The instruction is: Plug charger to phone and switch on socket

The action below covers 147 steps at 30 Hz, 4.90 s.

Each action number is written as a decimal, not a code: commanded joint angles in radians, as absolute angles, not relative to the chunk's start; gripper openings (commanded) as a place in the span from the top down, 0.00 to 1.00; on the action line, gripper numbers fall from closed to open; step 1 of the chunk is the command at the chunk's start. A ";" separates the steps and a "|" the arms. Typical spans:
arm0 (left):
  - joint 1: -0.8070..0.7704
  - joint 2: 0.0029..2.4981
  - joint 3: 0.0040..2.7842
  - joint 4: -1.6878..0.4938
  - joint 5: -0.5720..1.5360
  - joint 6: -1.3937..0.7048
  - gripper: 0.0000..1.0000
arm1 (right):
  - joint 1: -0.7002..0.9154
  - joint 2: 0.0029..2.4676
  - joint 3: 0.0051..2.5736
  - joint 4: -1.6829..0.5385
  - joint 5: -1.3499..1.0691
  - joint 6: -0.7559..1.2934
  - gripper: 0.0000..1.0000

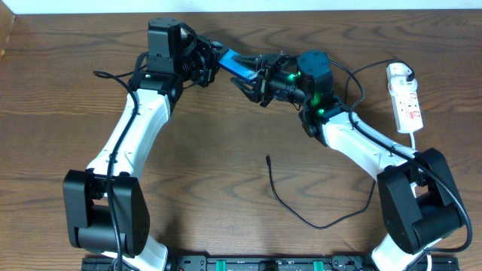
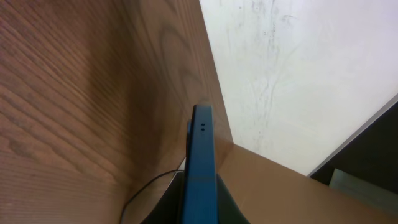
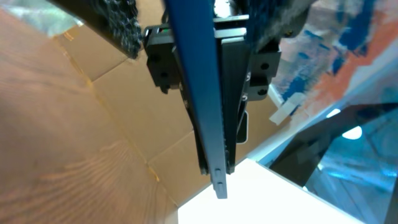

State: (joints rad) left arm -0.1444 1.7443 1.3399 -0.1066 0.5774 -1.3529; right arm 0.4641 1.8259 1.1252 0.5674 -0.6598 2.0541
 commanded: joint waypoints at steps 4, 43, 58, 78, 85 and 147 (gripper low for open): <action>-0.141 1.745 1.342 -0.095 0.603 -1.309 0.93 | 0.477 1.818 1.147 0.569 -0.661 2.049 0.27; 0.253 1.745 1.342 -0.047 1.573 -0.686 0.92 | 0.397 1.818 1.147 0.472 -1.102 0.957 0.08; 0.258 1.745 1.342 -0.038 1.559 -0.523 0.92 | 0.453 1.816 1.154 -0.213 -0.700 0.483 0.05; 0.324 1.745 1.342 -0.036 1.525 -0.516 0.93 | 0.707 1.813 1.353 -0.826 0.013 0.550 0.10; 0.324 1.745 1.342 -0.036 1.526 -0.516 0.92 | 0.772 1.814 1.329 -0.855 0.091 0.643 0.10; 0.324 1.745 1.342 -0.036 1.525 -0.516 0.93 | 0.774 1.856 1.067 -0.600 0.022 0.654 0.66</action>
